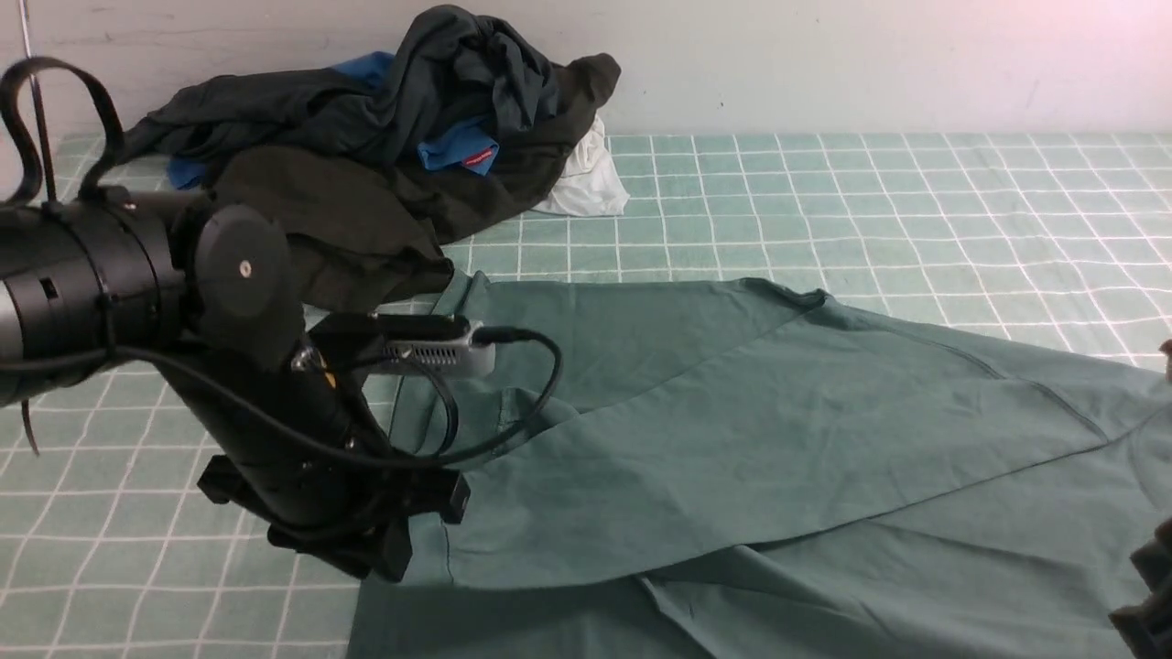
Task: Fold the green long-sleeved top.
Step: Use the left arm to drag and drop the cuff onto the cuff closest to the left arm, then use both arms simultaneously to clamp the lower edge of the clothing fabric
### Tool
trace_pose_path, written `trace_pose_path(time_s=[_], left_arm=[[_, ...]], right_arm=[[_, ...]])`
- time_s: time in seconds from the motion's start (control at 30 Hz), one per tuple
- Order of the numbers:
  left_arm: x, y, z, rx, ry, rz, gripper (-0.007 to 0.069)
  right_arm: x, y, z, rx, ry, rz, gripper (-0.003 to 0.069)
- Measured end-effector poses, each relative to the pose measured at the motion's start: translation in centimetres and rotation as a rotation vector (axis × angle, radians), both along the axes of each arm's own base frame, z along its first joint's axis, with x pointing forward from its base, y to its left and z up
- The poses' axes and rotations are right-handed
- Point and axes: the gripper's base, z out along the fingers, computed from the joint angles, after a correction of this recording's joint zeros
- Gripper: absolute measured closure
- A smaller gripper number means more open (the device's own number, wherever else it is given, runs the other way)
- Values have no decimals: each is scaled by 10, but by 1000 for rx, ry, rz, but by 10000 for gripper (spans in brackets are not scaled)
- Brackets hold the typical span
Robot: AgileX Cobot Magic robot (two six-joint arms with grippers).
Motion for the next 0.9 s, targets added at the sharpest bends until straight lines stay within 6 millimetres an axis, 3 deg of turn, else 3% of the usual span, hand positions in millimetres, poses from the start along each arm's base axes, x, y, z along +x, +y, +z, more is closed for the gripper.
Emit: trace_pose_path(time_s=[0.1,0.2,0.27,0.47,0.5,0.7,0.9], left_arm=[[-3,3,-3,39,-6,-106,264],[-7,3,-3,61,5,-202,190],[-21,-5,0,92,48,-382,123],[-67,-45,2,118,51,-726,100],[-89,-56,-8,146,72,-861,100],[-134,-68,-44,255,24,-1141,100],[-136,-67,-65,297,-71,-1163,100]], right_arm=[[-2,2,-1,10,25,34,466],[-4,4,-1,26,43,60,445],[-9,8,-1,72,73,99,420],[-20,15,1,172,125,183,398],[-23,16,2,189,129,199,397],[-25,16,4,192,123,213,396],[-25,16,4,189,123,219,396]])
